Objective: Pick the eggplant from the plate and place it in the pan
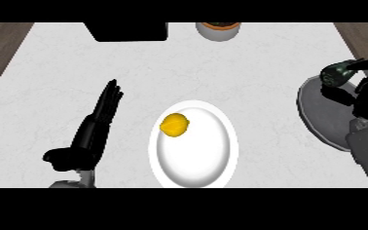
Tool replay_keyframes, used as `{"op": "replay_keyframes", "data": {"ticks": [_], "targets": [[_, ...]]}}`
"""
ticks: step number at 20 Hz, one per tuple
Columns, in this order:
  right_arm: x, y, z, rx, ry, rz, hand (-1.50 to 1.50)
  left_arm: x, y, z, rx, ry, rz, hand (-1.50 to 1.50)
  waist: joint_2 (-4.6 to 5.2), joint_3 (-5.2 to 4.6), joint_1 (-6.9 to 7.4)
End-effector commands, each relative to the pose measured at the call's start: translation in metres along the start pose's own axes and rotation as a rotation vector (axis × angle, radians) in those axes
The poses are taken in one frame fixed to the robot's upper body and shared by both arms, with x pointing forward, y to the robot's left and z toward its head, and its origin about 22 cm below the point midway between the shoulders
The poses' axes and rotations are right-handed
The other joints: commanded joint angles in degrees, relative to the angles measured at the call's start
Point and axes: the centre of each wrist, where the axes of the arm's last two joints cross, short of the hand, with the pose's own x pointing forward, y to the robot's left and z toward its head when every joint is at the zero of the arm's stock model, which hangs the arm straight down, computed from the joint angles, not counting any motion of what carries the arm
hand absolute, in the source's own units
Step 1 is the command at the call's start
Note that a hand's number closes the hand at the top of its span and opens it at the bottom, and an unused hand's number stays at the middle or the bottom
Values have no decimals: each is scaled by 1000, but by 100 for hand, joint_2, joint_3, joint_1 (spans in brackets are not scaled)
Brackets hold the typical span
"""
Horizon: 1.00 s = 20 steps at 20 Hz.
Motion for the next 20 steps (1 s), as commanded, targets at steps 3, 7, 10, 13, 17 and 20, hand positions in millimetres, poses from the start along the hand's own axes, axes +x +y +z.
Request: {"op": "replay_keyframes", "data": {"ticks": [3, 7, 10, 13, 17, 20], "targets": [[-61, -21, -21, -63, 36, -17, 150, -11, -2, -9, -18, -18, -5, 0, 43, 8, 122], [-70, -20, -45, -67, 22, -22, 150, -3, -5, 2, -27, -11, 10, 0, 39, 7, 161], [-84, -12, -38, 308, 226, 138, -150, 4, -10, -17, -48, -20, 9, 0, 106, 6, 302], [-75, -6, -47, 472, 219, 65, -150, -2, -27, -13, -49, -20, 19, 0, 98, 18, 318], [-80, 0, -54, 515, 211, -84, -150, 6, -9, -11, -58, -9, 3, 0, 101, 25, 335], [-74, 23, -33, 422, 155, -149, -150, 4, -2, -20, -27, -24, 8, 0, 84, 18, 261]]}}
